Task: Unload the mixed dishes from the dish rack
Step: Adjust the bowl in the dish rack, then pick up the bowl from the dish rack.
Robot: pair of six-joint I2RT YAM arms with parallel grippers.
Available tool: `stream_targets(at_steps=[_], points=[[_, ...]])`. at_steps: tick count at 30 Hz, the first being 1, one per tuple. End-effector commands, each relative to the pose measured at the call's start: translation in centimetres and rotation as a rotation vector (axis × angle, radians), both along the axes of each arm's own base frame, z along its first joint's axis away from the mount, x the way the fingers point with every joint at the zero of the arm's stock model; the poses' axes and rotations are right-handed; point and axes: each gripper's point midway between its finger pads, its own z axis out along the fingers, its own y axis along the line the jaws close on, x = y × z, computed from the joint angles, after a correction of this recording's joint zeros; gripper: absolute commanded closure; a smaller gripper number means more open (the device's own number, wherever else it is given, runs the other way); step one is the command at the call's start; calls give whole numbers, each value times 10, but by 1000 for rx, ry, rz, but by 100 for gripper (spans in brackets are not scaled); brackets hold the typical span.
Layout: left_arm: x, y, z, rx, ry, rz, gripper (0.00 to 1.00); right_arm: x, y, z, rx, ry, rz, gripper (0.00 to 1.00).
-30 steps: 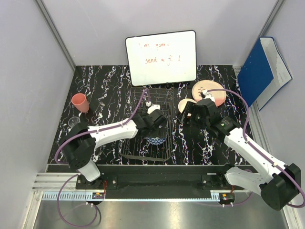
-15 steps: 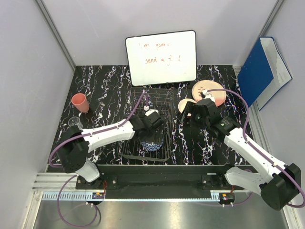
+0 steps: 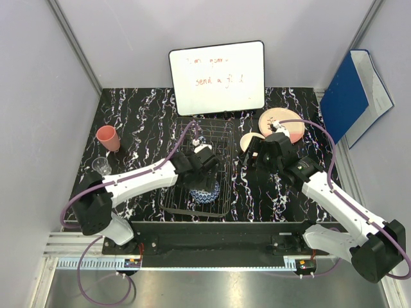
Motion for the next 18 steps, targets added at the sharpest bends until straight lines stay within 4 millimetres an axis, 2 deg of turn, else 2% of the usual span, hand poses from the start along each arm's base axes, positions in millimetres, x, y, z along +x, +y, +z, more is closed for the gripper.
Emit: stream_targets(at_steps=[1,2,3,4,7,13,18], points=[[11,-11,18,-32,-46,-17,75,4,8,9,31,-34,11,13],[12,-12,15,-24,-40,-20,65,4,8,8,31,-32,13,13],[12,-12,14,-21,-40,-24,43,4,8,8,31,-34,11,13],[14,-13,14,-19,-43,-24,30,5,8,8,31,-34,10,13],[19,-14,11,2,-57,-18,11,4,8,7,28,-32,12,13],[24,-17,-3,43,-43,-28,18,4,7,2,21,-25,12,13],[27,-17,-4,48,-59,-19,24,3,8,-1,23,-18,14,13]])
